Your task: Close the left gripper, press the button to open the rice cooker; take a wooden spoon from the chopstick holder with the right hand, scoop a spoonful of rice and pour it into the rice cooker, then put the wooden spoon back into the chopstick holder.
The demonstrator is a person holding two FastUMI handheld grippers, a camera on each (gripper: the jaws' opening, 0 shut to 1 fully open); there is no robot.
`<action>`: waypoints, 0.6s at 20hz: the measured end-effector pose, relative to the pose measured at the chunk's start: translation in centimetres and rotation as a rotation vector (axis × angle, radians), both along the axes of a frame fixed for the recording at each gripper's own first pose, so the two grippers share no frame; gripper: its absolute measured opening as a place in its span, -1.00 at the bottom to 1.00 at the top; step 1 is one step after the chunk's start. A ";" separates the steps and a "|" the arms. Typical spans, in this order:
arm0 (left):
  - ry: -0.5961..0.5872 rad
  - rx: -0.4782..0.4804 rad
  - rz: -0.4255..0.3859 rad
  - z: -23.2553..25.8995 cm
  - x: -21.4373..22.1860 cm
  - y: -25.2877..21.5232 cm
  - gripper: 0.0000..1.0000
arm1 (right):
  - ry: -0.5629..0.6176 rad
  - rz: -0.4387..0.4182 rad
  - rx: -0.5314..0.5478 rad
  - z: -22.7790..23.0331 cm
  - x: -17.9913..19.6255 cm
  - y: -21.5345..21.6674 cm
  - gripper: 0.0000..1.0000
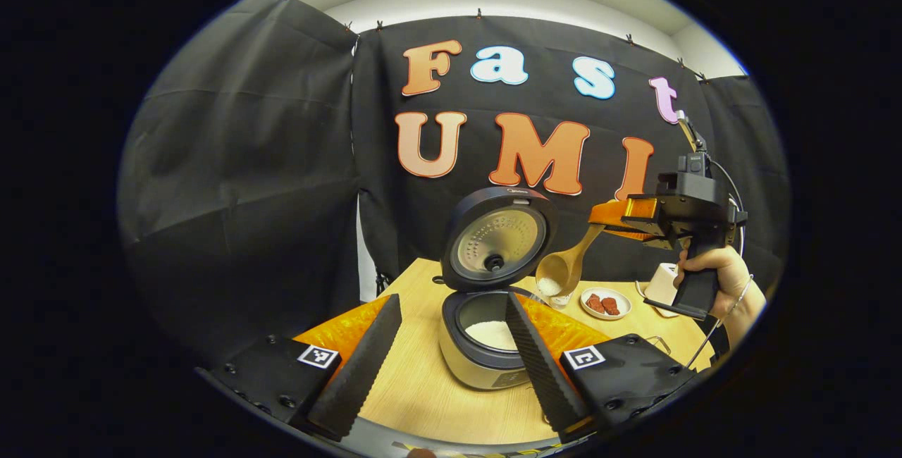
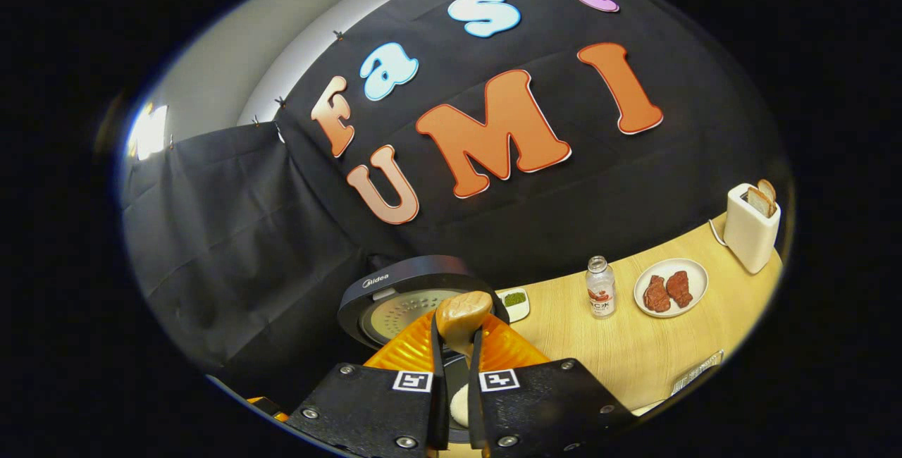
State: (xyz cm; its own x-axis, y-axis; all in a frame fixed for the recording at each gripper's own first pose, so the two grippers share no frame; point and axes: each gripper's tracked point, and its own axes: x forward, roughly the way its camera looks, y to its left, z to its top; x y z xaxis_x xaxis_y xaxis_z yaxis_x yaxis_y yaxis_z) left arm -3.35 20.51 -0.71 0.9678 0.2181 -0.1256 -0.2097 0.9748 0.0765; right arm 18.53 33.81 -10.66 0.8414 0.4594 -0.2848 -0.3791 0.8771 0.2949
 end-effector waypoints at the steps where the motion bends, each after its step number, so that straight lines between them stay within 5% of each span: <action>1: -0.001 -0.003 0.001 -0.1 0.1 0.1 1.00 | -0.014 0.011 -0.018 0.1 0.0 0.3 -0.80; 12: 0.008 -0.002 0.019 -0.4 0.6 1.6 1.00 | -0.149 0.150 -0.233 0.1 -1.2 2.8 -0.80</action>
State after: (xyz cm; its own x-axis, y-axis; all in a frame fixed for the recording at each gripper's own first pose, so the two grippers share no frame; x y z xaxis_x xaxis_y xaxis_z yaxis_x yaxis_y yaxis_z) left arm -2.75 22.11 -1.16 0.9624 0.2361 -0.1341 -0.2276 0.9708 0.0762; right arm 17.37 36.59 -10.56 0.8097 0.5183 -0.2752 -0.5331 0.8457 0.0244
